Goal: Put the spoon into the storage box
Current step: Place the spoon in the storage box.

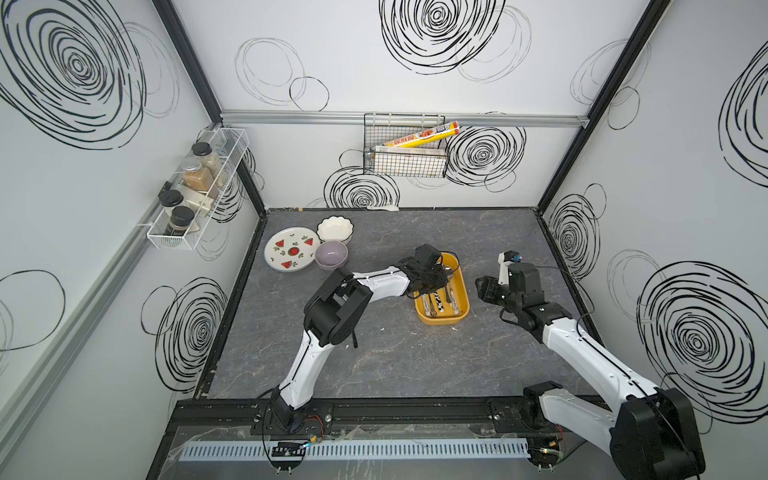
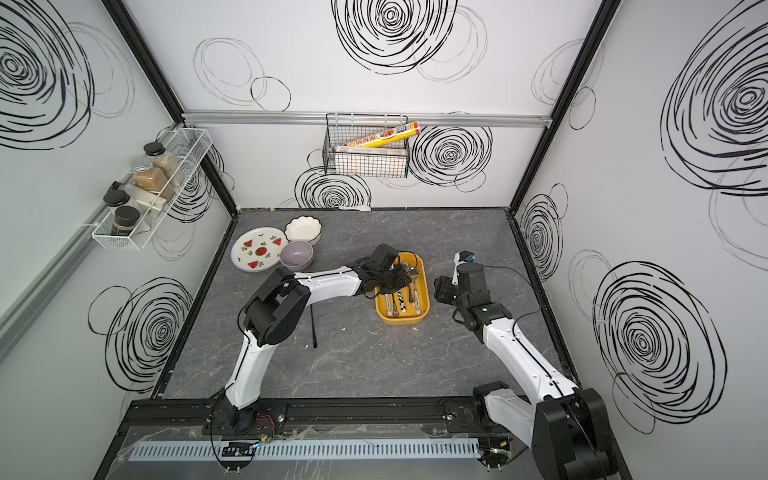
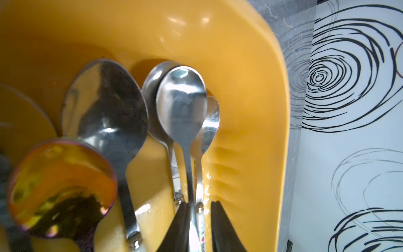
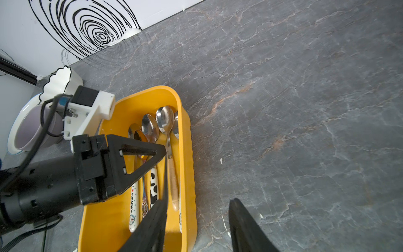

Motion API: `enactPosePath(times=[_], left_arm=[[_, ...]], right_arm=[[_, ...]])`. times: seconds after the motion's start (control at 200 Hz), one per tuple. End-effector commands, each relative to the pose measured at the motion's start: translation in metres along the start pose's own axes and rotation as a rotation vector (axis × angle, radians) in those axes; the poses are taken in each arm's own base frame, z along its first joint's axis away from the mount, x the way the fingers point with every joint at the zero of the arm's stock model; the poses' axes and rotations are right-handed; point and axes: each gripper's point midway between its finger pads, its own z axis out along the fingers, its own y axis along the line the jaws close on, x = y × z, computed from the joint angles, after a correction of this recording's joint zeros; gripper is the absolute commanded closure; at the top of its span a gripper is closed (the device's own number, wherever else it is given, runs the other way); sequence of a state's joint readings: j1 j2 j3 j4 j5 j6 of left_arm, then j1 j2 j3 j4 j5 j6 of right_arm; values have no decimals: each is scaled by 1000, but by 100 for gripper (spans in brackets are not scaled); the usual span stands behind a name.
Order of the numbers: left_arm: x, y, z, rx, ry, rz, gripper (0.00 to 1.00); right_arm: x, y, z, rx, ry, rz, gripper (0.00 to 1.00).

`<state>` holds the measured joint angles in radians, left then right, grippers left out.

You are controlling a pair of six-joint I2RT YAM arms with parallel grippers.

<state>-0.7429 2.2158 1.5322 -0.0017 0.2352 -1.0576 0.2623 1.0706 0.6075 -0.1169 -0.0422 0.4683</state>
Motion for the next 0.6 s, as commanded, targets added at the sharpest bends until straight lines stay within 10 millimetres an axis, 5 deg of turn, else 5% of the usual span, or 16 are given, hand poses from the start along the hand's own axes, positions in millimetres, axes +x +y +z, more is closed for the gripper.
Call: enactPosePath(times=[0.0,0.175,0.295,0.446,0.591], left_arm=[[-1,-19,-10,36,-13,51,74],[-8,-31,-32,32,-52,106,74],[-21,-45,-66,21,-140,182,73],[-45,-61,-140,-30,-310,313,70],[-65,-29,-227,-156,-476,378,58]], right_arm=[[-5,1,2,-8,-22,7,50],[-4,0,2,-6,-20,7,50],[-6,1,2,-10,-26,-5,49],[-9,11,0,-54,-25,-29,49],[-8,28,0,-116,31,-38,50]])
